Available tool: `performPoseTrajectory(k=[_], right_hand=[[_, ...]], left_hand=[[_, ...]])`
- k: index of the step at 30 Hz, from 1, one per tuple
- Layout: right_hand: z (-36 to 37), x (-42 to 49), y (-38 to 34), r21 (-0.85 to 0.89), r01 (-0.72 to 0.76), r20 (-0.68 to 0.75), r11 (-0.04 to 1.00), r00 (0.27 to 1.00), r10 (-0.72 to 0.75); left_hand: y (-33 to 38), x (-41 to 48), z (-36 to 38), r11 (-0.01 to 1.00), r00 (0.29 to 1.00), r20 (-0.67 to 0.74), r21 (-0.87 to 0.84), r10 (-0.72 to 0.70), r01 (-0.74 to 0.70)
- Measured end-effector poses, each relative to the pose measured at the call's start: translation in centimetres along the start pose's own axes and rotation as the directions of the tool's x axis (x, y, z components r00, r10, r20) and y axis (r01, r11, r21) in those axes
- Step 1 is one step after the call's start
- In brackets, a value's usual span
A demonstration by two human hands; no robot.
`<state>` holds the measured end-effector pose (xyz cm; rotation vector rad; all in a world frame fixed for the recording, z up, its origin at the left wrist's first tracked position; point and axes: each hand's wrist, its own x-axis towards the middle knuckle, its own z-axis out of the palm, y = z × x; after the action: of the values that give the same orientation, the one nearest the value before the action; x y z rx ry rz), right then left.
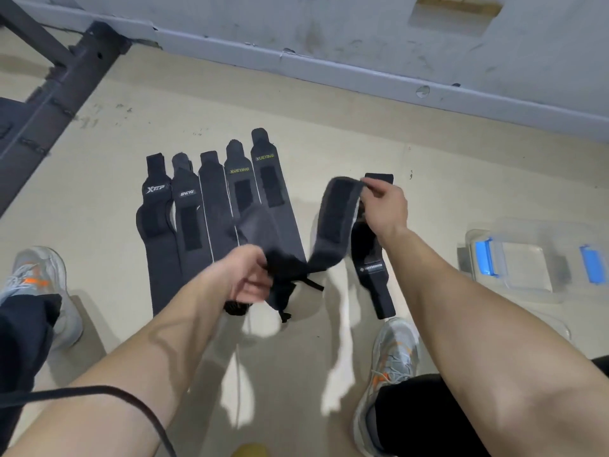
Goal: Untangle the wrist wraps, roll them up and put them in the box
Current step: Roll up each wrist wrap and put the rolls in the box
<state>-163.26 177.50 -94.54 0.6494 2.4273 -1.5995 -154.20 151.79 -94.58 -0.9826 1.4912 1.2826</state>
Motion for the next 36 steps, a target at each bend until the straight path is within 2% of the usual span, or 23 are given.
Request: performPoseTrajectory(k=[1,2,3,4,6,7,8,11,14,16,17,19,21,22,24,27,31,36], right_hand=[[0.2,0.0,-1.0,0.082,0.02,0.054,0.996,0.998,-0.024],[0.6,0.0,-1.8,0.177,0.013,0.118,0.984,0.992,-0.034],[0.9,-0.2,-2.5,0.253,-0.005,0.175,0.967,0.984,-0.041],[1.3,-0.5,-3.0,0.298,-0.027,0.22,0.954,0.975,-0.041],[2.2,-1.2,-3.0,0.326,-0.076,0.283,0.942,0.959,-0.02],[2.6,-1.5,-2.6,0.318,-0.092,0.31,0.944,0.951,-0.011],[3.0,-1.8,-2.2,0.3,-0.1,0.335,0.949,0.942,-0.006],[3.6,-2.2,-0.5,0.273,-0.171,0.446,0.947,0.894,0.033],[4.1,-2.0,1.5,0.272,-0.272,0.486,0.923,0.867,0.112],[4.2,-1.3,3.6,0.294,-0.306,0.376,0.905,0.908,0.185],[4.0,-0.7,4.8,0.278,-0.291,0.268,0.916,0.939,0.217],[2.8,0.5,7.7,0.112,-0.249,0.048,0.962,0.968,0.245],[0.6,1.1,11.5,-0.143,-0.278,-0.065,0.95,0.96,0.271],[-0.5,1.3,13.7,-0.252,-0.301,-0.067,0.92,0.954,0.293],[-2.0,1.2,17.5,-0.389,-0.292,0.021,0.874,0.945,0.326],[-2.0,0.1,19.3,-0.449,-0.26,0.144,0.855,0.923,0.356],[0.1,0.0,19.3,-0.466,-0.226,0.167,0.855,0.927,0.336],[2.1,-0.6,19.7,-0.615,-0.104,0.174,0.782,0.949,0.263]], left_hand=[[-1.2,0.4,0.4,0.959,0.998,0.006,0.279,-0.058,0.054],[-2.0,0.9,0.9,0.877,0.998,-0.029,0.477,-0.055,0.062],[-2.3,1.0,1.7,0.821,0.997,-0.075,0.57,0.027,0.02],[-2.1,1.2,2.4,0.831,0.981,-0.101,0.551,0.164,-0.082],[-0.5,1.0,3.6,0.894,0.886,-0.225,0.298,0.406,-0.334],[0.9,0.9,4.1,0.884,0.83,-0.306,0.172,0.467,-0.434],[2.2,0.8,4.4,0.865,0.802,-0.336,0.094,0.494,-0.493],[5.1,1.3,5.2,0.82,0.802,-0.257,-0.054,0.54,-0.57],[6.3,3.8,5.7,0.806,0.773,-0.28,0.002,0.569,-0.592],[6.2,5.7,6.3,0.817,0.79,-0.264,-0.015,0.553,-0.577],[6.1,6.5,6.7,0.821,0.795,-0.26,-0.012,0.548,-0.57],[6.1,7.8,7.3,0.829,0.797,-0.275,-0.003,0.537,-0.559],[6.0,9.0,7.6,0.83,0.794,-0.293,-0.007,0.532,-0.558],[5.9,9.6,7.7,0.833,0.795,-0.303,-0.005,0.526,-0.553],[5.6,10.5,7.6,0.836,0.797,-0.315,-0.021,0.515,-0.549],[5.1,11.5,7.2,0.841,0.813,-0.311,-0.068,0.493,-0.536],[4.8,12.3,6.7,0.854,0.843,-0.305,-0.141,0.444,-0.501],[4.4,12.5,6.2,0.869,0.867,-0.301,-0.18,0.398,-0.461]])
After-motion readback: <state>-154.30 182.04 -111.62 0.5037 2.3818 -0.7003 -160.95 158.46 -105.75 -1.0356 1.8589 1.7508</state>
